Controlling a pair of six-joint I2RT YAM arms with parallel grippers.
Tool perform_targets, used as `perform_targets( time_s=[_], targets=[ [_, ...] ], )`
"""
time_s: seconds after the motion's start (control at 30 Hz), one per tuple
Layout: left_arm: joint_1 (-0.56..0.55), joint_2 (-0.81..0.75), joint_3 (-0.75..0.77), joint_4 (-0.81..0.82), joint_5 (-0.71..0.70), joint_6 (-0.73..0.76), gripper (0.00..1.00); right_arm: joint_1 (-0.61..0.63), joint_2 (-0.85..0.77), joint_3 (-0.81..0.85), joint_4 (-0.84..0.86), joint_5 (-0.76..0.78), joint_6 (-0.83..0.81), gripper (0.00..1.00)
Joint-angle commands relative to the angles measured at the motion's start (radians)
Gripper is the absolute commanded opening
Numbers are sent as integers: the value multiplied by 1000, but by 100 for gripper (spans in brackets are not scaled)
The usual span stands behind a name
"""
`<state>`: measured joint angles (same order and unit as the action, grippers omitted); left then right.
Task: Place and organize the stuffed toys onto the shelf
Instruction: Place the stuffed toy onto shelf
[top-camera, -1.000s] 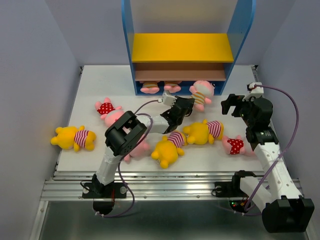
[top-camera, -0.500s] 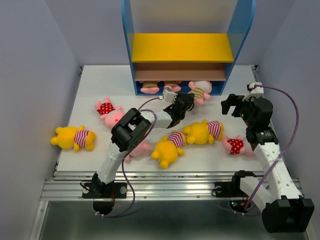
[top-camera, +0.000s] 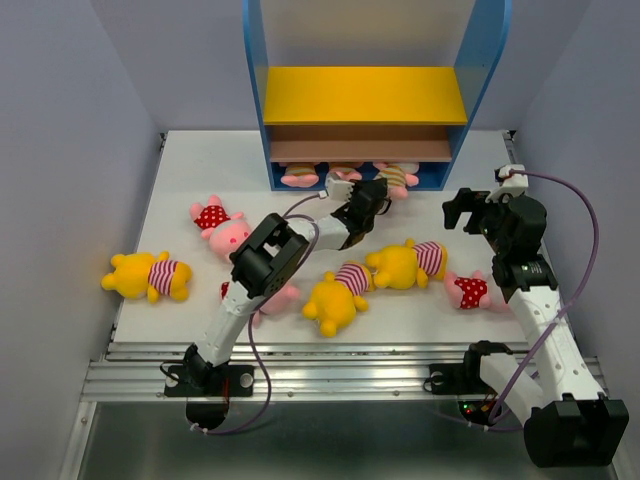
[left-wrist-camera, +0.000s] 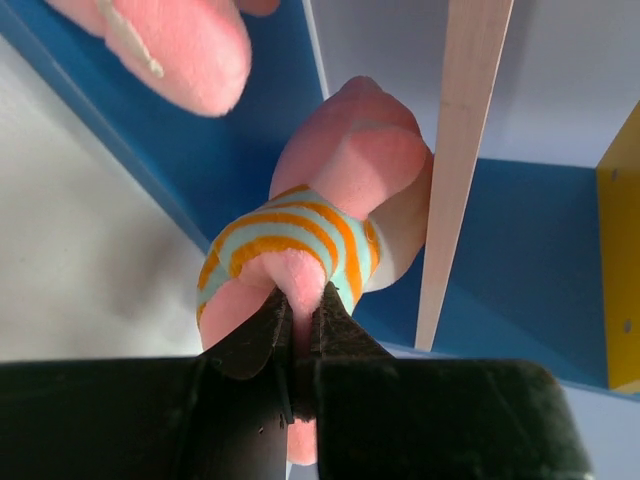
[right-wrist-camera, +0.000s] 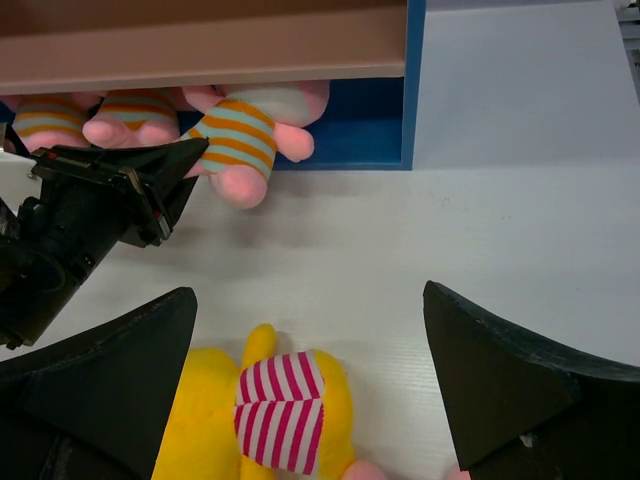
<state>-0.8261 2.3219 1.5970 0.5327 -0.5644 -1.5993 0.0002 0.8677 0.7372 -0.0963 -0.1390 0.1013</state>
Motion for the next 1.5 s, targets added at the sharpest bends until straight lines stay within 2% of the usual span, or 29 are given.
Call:
perform_targets(
  time_s=[0.0,0.4,0.87,1.37,1.47],
  targets=[
    [16,2,87,23,-65,-40,0,-5,-19,-7,61,-1,-9,100],
    [24,106,256,-26,-123,-117,0,-5,-18,-10,67,10,-14,100],
    [22,125,282,-122,-187,-228,0,-5,-22,-12,73,21,-20,100],
    [10,137,279,-160,-183,-241,0,-5,-24,-15,78,33,-26,100],
    [8,139,273,-158,-173,-243,6,-5,-24,-15,79,36,-28,100]
  ],
)
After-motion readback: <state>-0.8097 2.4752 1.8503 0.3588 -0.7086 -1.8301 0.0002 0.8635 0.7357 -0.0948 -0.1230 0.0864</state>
